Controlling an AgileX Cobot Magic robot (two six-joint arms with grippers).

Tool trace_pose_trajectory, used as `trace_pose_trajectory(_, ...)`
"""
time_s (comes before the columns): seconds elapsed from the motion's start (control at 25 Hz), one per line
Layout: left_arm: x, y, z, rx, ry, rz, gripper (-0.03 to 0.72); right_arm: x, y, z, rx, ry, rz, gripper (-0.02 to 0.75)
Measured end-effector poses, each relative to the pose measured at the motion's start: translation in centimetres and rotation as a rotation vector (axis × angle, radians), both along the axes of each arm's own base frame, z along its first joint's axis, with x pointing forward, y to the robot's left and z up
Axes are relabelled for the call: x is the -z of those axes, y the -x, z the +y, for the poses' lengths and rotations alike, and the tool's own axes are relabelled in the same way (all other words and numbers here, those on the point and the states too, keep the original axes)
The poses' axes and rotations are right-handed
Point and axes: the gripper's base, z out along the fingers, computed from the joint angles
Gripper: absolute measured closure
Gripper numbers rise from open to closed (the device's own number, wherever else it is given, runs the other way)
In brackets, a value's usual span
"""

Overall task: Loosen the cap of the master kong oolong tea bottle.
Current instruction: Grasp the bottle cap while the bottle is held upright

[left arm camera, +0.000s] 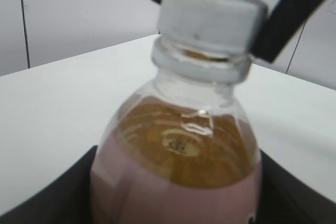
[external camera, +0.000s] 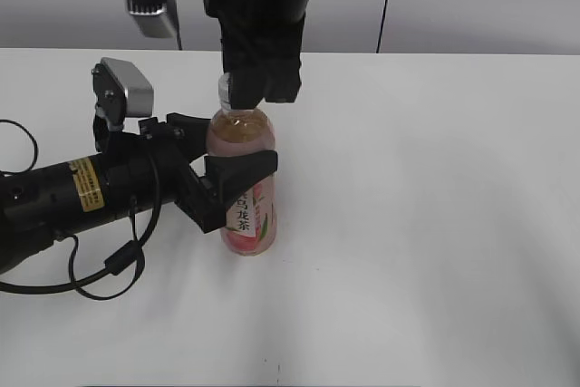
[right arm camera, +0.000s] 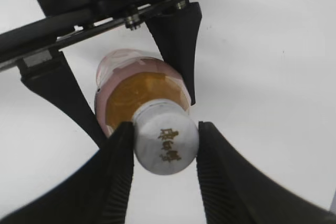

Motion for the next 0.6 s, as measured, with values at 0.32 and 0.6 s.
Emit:
trace_pose_trajectory(0.32,0.00,0.02,-0.01,0.003,-0.001,0.000,0.221,-0.04,-0.03,-0.02,-0.263,0.060,-0.088,0.458)
trace_pose_trajectory(0.6,0.02,0.07,-0.03,0.009,-0.003,-0.002,0.221,-0.09,-0.05,-0.04,-0.427,0.097,-0.143,0.458)
